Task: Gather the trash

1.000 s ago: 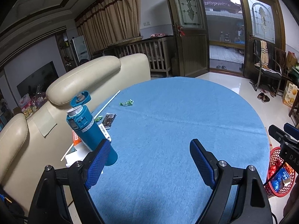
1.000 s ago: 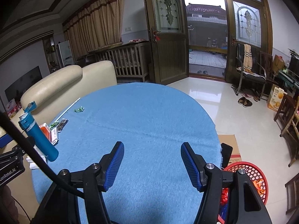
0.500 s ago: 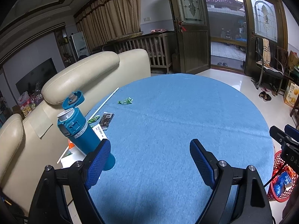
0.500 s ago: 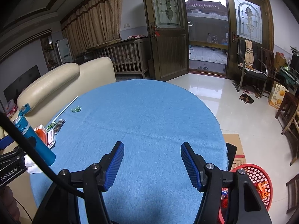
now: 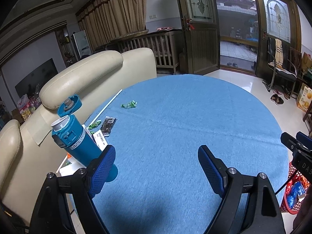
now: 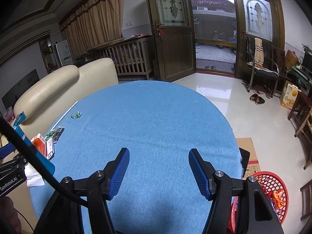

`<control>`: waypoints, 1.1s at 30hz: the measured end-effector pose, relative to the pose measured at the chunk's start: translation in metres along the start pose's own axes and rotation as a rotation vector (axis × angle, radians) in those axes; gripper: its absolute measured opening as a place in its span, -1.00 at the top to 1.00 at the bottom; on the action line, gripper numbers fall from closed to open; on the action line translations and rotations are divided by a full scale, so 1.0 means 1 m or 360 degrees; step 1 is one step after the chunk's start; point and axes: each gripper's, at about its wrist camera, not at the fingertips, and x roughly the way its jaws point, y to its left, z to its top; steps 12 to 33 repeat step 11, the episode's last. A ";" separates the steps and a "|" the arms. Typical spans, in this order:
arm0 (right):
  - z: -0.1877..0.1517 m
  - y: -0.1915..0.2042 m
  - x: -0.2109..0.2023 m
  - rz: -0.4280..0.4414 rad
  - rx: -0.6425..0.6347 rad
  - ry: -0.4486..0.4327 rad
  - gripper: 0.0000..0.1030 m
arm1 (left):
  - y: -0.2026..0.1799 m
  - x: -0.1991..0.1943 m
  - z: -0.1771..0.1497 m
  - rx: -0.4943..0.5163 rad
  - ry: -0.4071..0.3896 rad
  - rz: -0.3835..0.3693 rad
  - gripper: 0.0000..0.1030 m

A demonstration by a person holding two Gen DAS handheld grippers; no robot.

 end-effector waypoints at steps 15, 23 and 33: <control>-0.001 -0.002 0.017 0.0000 0.0007 0.0035 -0.30 | -0.002 0.015 -0.003 0.0002 0.0028 -0.0008 -0.69; -0.001 -0.002 0.017 0.0000 0.0007 0.0035 -0.30 | -0.002 0.015 -0.003 0.0002 0.0028 -0.0008 -0.69; -0.001 -0.002 0.017 0.0000 0.0007 0.0035 -0.30 | -0.002 0.015 -0.003 0.0002 0.0028 -0.0008 -0.69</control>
